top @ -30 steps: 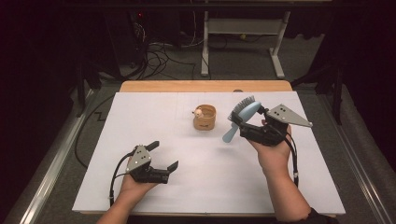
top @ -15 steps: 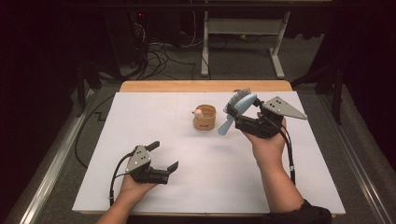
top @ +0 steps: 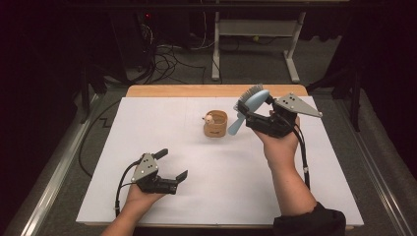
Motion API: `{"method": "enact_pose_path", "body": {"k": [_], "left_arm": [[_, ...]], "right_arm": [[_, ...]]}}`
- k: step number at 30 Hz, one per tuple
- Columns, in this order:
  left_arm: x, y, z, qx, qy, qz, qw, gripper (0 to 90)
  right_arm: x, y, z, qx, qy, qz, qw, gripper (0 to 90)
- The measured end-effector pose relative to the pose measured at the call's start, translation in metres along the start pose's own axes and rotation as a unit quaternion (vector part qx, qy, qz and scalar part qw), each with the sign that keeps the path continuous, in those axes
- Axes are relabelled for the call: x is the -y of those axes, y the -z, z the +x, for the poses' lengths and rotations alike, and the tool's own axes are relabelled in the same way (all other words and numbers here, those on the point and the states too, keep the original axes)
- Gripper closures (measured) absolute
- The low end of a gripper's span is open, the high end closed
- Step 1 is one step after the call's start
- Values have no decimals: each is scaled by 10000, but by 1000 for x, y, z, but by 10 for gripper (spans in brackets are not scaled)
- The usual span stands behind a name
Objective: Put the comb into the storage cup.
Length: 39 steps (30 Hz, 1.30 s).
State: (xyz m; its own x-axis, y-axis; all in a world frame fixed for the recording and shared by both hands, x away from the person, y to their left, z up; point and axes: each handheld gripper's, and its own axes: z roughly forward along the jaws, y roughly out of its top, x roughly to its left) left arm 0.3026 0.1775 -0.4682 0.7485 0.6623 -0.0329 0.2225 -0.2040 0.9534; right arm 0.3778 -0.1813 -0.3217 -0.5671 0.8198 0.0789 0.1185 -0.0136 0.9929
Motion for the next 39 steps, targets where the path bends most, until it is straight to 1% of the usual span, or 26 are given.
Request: {"method": "enact_pose_path", "body": {"k": [4,8,13,15,19,39], "left_arm": [[0,0,-1,-13,-25,-9,10000,0],[1,-2,0,-14,-24,69,10000,0],[0,0,-1,2,-72,12,10000,0],[0,0,-1,5,-90,-18,10000,1],[0,0,-2,7,-129,11,9999,2],[0,0,-2,15,-99,-31,9999,2]], "right_arm": [[-4,-6,-1,41,2,20,10000,204],[-9,-10,-1,30,4,7,10000,204],[-14,-17,2,26,9,-25,10000,204],[-15,-21,3,24,18,-42,10000,204],[-16,-28,4,41,29,-42,10000,204],[-18,-58,5,77,21,-69,9999,204]]}}
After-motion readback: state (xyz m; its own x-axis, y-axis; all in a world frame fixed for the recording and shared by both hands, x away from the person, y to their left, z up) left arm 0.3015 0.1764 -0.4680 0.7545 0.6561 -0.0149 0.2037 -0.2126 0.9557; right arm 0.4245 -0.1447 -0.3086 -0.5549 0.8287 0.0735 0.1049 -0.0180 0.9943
